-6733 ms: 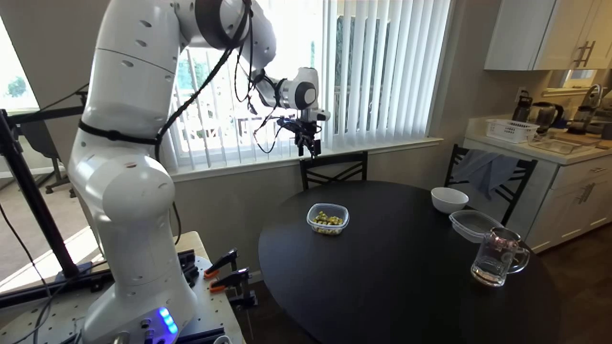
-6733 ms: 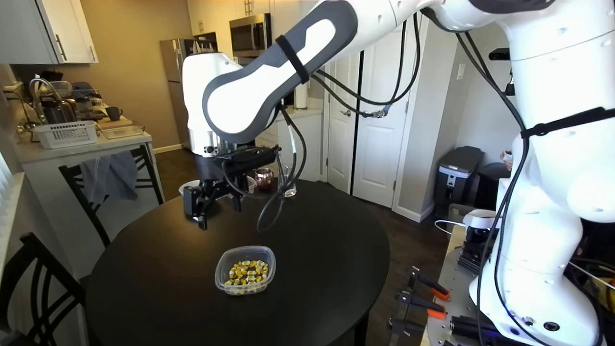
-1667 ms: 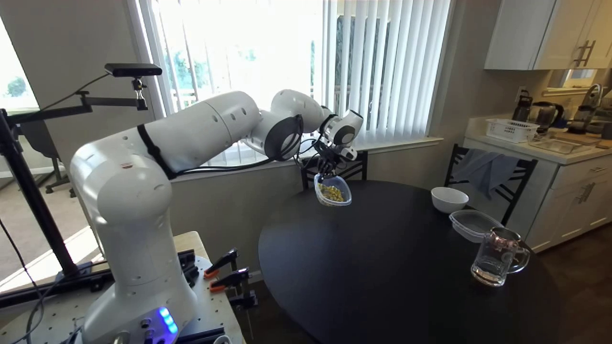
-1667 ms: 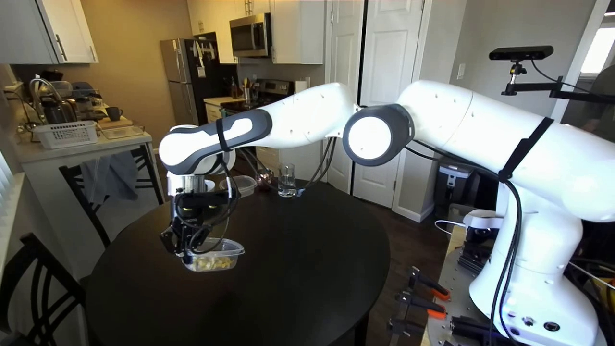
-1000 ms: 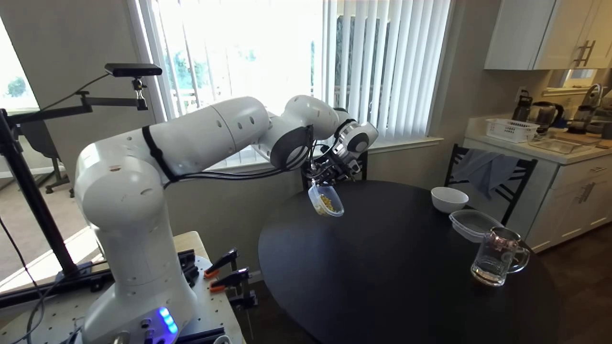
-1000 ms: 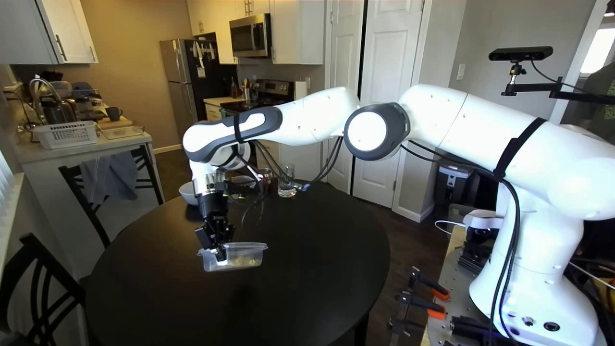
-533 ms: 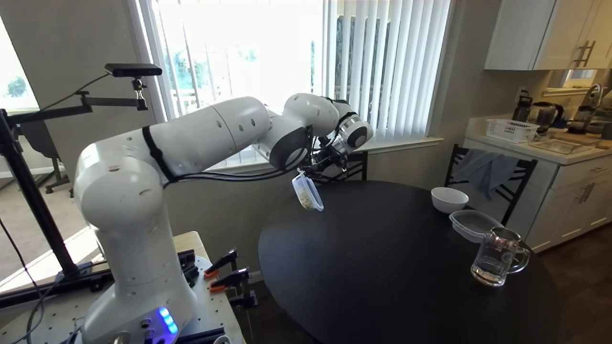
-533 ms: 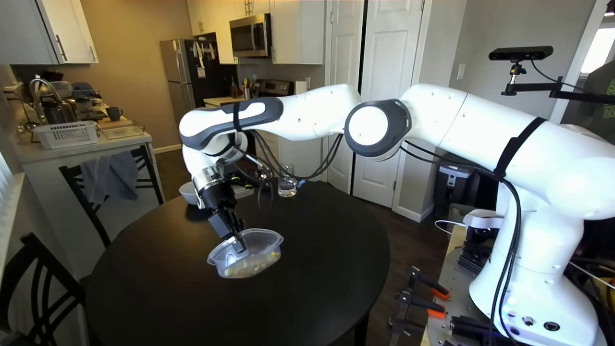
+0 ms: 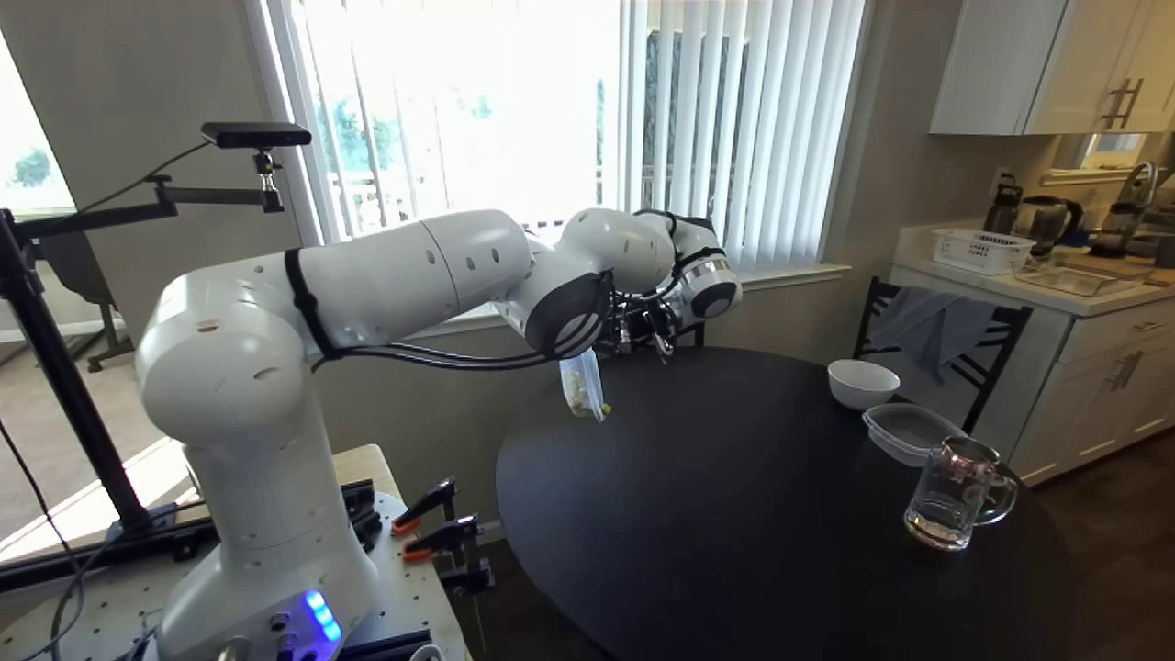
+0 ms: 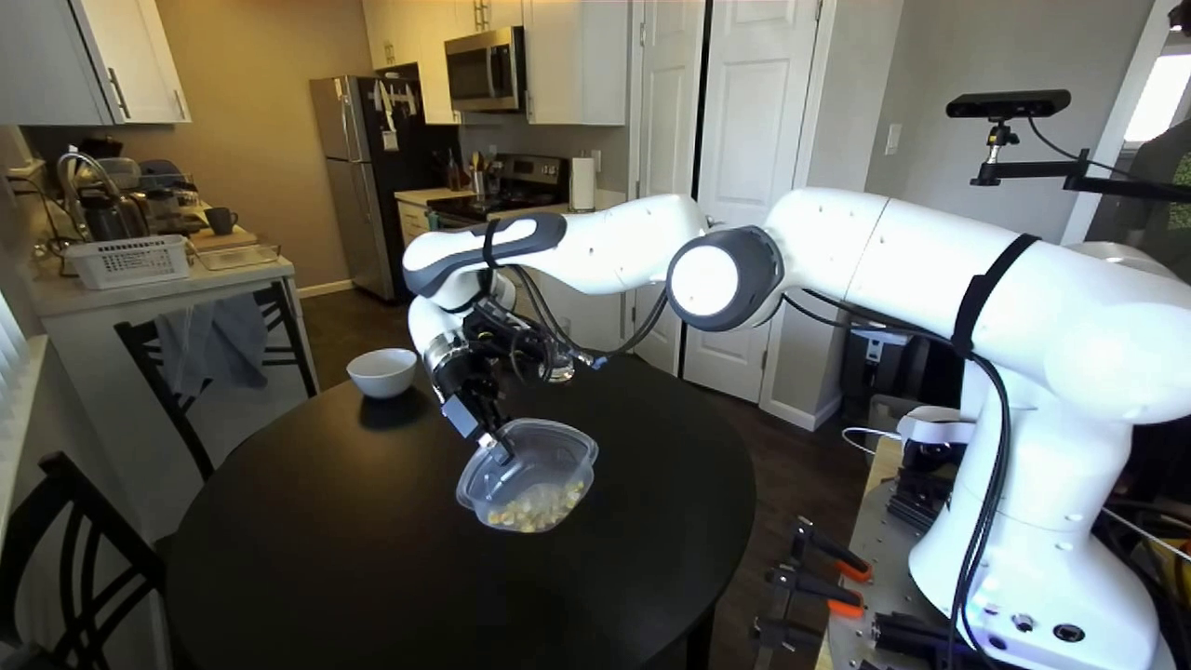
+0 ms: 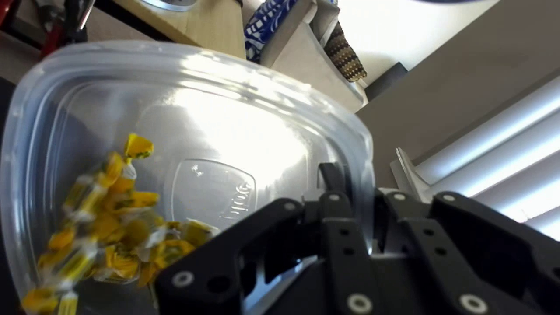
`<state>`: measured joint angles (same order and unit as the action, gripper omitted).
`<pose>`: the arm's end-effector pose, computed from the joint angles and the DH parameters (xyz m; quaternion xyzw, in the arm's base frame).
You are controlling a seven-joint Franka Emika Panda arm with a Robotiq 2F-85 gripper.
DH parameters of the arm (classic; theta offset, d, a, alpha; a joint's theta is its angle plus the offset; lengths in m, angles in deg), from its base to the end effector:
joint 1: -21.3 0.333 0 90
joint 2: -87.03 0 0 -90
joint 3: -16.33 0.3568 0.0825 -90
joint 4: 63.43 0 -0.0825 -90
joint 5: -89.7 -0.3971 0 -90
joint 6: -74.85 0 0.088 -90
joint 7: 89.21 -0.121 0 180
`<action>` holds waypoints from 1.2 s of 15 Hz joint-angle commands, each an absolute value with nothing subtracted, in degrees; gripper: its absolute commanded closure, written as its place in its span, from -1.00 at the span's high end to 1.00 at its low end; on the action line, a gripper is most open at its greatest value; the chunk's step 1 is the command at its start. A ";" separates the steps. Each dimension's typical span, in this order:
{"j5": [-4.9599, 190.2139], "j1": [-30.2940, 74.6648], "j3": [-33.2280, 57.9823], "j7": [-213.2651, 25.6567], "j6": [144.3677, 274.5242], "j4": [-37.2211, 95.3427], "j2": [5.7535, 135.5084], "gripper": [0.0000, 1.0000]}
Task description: Pick up the clear lunch box with candy and pour all the candy onto the table
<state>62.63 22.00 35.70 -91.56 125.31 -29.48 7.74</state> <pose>0.6925 0.1857 0.1599 -0.7807 -0.1311 0.5101 0.3363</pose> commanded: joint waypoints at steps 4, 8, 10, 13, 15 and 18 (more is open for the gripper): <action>51.66 18.53 34.67 -104.90 124.99 -31.75 3.04 -0.97; 48.16 18.82 34.41 -107.47 124.89 -33.52 2.40 -0.97; 46.79 18.42 34.32 -107.89 125.07 -34.47 2.41 -0.97; 45.26 18.44 34.13 -108.82 125.34 -34.21 2.42 -0.97; 43.37 18.53 34.56 -110.28 125.19 -32.51 2.40 -0.97; 38.97 17.68 35.45 -112.58 123.71 -31.50 2.32 -0.97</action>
